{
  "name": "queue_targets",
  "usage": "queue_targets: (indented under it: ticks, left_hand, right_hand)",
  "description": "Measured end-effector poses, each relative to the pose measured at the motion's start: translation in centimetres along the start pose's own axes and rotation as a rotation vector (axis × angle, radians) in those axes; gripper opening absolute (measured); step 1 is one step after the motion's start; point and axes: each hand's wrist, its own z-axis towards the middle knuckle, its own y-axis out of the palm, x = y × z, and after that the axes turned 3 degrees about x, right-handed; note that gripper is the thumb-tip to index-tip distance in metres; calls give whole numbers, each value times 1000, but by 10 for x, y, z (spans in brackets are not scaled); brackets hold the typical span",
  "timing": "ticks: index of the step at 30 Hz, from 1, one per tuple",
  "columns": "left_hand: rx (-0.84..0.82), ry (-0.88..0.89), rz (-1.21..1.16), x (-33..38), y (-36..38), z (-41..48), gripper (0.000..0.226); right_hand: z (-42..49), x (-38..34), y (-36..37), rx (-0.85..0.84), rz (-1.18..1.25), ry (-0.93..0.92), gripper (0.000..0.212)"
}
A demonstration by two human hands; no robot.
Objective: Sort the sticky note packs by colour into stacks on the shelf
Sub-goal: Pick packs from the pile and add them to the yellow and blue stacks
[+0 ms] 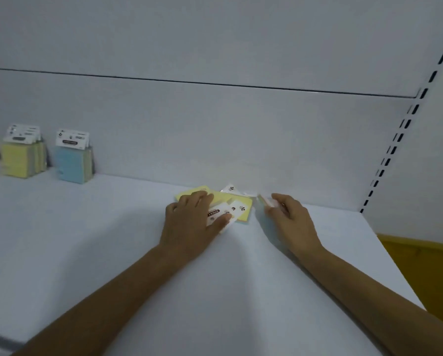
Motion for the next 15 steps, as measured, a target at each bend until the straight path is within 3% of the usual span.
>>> queue_targets:
  ticks: [3,7,11,13,15]
  left_hand:
    - [24,57,-18,9,-6,-11,51]
    - [-22,-93,-124,18,-25,-32,29]
    - [175,-176,-123,27,-32,-73,3]
    - [193,-242,-89,29,-29,-87,29]
    - [101,-361,4,28,-29,-86,61]
  right_hand:
    - [-4,0,-5,54,443,126,27]
    - [-6,-7,-8,80,506,79,15]
    - [-7,-15,-9,32,629,137,20]
    - [-8,-19,-9,-86,671,250,30]
    - [-11,-24,-7,-278,812,369,38]
